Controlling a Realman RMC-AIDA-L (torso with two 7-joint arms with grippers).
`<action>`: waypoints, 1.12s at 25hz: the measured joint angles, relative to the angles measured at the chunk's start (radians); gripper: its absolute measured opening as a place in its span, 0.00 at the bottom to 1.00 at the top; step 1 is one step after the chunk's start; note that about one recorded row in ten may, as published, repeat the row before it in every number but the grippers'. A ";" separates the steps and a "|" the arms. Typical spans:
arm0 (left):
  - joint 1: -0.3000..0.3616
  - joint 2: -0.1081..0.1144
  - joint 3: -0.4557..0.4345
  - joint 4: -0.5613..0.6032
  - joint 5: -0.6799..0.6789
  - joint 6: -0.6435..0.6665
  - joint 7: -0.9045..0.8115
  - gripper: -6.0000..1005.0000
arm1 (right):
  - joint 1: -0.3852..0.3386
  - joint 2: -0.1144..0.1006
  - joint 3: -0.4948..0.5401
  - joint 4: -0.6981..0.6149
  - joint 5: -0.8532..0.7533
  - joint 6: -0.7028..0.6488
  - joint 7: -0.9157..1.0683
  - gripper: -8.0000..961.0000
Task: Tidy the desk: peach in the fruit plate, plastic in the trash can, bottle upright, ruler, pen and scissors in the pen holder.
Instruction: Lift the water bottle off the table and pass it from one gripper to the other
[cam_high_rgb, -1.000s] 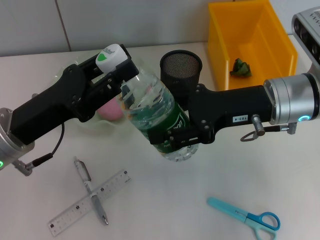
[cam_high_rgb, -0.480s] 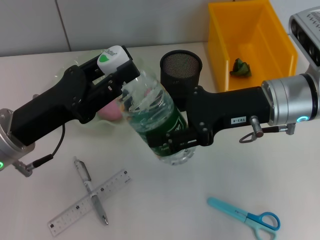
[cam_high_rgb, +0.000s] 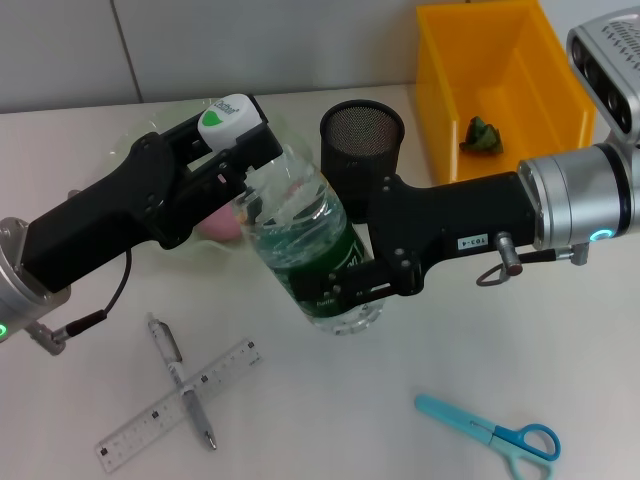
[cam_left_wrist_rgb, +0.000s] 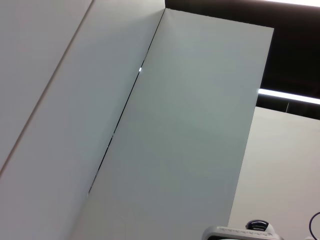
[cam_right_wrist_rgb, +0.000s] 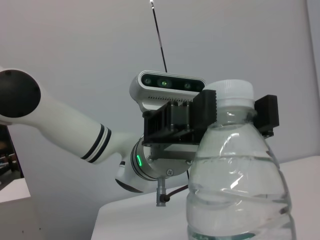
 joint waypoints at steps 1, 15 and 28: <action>0.000 0.000 0.000 0.000 0.000 0.000 0.000 0.44 | -0.001 0.000 -0.002 -0.006 0.000 0.001 0.003 0.80; -0.005 0.003 0.001 0.004 0.007 0.001 -0.011 0.44 | 0.003 -0.002 -0.076 -0.105 -0.031 0.028 0.074 0.81; -0.005 0.004 0.010 0.007 0.009 0.000 -0.012 0.44 | -0.003 -0.003 -0.097 -0.182 -0.064 0.029 0.126 0.81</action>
